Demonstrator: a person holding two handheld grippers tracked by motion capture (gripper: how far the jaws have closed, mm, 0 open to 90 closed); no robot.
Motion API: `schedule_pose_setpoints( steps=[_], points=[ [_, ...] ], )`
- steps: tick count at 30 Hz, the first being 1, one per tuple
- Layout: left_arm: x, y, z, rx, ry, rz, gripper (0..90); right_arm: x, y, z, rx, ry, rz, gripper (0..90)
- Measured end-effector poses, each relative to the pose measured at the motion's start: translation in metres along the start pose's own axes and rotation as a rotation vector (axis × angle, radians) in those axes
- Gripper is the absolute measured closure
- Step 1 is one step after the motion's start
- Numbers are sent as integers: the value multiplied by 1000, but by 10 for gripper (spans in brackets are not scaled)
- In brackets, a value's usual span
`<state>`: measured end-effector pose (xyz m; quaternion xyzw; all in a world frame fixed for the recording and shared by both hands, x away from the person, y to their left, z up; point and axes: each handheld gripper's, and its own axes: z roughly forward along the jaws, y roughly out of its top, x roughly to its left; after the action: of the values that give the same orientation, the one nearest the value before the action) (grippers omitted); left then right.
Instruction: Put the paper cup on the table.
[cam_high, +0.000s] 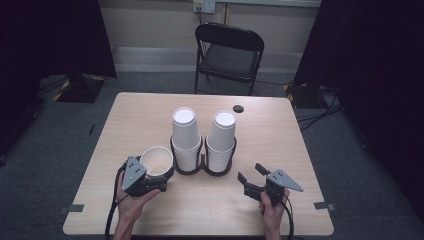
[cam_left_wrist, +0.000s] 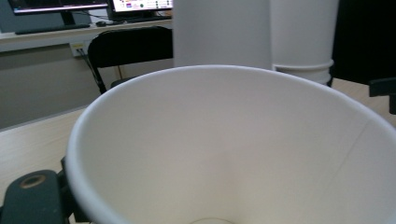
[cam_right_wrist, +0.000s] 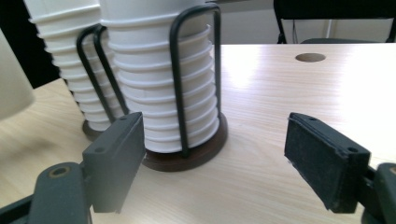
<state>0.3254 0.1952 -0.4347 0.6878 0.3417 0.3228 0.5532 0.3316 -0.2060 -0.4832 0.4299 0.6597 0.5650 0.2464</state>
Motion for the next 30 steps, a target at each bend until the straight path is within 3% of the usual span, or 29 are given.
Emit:
schedule_pose_setpoints(
  steps=[1,4,7,10,11,13,19,24,27,30],
  points=[
    [6,-1,0,4,5,-12,102,-2,-2,2,0,-20,-25,194],
    [11,-1,0,15,0,-26,102,-3,-4,3,4,-17,-26,178],
    [18,0,-3,13,15,-39,102,-4,-5,5,12,-11,-57,177],
    [22,2,-4,10,28,-49,102,-3,-6,3,12,-7,-52,169],
    [27,3,-2,4,26,-74,102,-4,-8,2,-7,-1,-43,161],
    [30,3,-1,6,32,-71,102,-4,-10,2,-6,-5,-35,145],
    [45,1,11,9,33,-112,102,-6,-12,-2,-11,-18,-39,142],
    [58,3,29,7,66,-140,102,-3,-12,-2,-12,-19,-67,142],
    [63,2,39,20,65,-132,101,-3,-12,-2,-18,-11,-69,142],
    [69,1,49,3,53,-176,100,-2,-13,-4,-29,-5,-84,148]
  ],
)
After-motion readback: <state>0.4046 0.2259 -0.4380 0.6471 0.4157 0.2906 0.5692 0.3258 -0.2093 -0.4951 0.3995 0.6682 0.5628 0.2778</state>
